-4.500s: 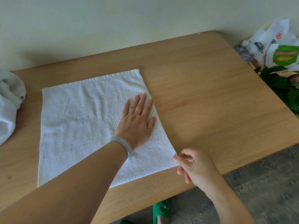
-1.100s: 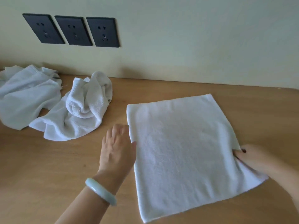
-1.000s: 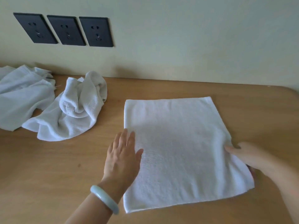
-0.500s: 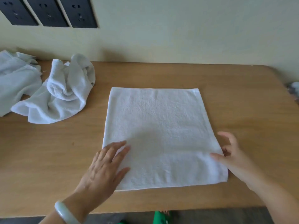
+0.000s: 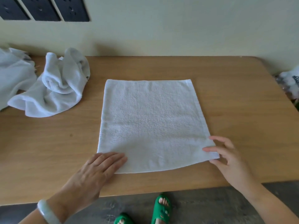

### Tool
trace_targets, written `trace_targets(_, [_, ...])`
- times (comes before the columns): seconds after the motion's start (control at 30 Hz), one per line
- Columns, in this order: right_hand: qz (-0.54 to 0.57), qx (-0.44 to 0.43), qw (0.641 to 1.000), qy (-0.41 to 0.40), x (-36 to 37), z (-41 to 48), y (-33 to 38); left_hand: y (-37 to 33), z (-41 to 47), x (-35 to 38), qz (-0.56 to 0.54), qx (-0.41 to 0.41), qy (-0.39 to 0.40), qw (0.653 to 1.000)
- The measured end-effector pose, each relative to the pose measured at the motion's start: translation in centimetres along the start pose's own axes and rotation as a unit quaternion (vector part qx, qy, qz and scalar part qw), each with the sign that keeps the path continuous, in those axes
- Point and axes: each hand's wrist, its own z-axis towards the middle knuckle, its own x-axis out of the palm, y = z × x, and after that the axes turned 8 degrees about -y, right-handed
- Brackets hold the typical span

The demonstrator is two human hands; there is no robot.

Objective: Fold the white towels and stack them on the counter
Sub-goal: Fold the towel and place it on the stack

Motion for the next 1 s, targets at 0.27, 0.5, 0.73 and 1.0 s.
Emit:
trace_targets(0.27, [0.133,0.094,0.982,-0.098,-0.1,1.1,1.8,2.1,0.4,0.7,-0.094,-0.068,-0.045,0.992])
trace_targets(0.5, [0.241,0.160,0.955,-0.063,-0.6,1.2,1.1,1.3,0.9,1.9,-0.094,-0.066,-0.160,0.980])
trace_targets(0.73, [0.273,0.201,0.936,-0.089,-0.6,2.0,1.0,1.7,1.7,2.1,-0.122,-0.100,-0.203,0.966])
trace_targets(1.0, [0.290,0.182,0.936,-0.078,-0.9,2.8,1.8,2.5,1.5,0.7,-0.166,-0.065,-0.191,0.965])
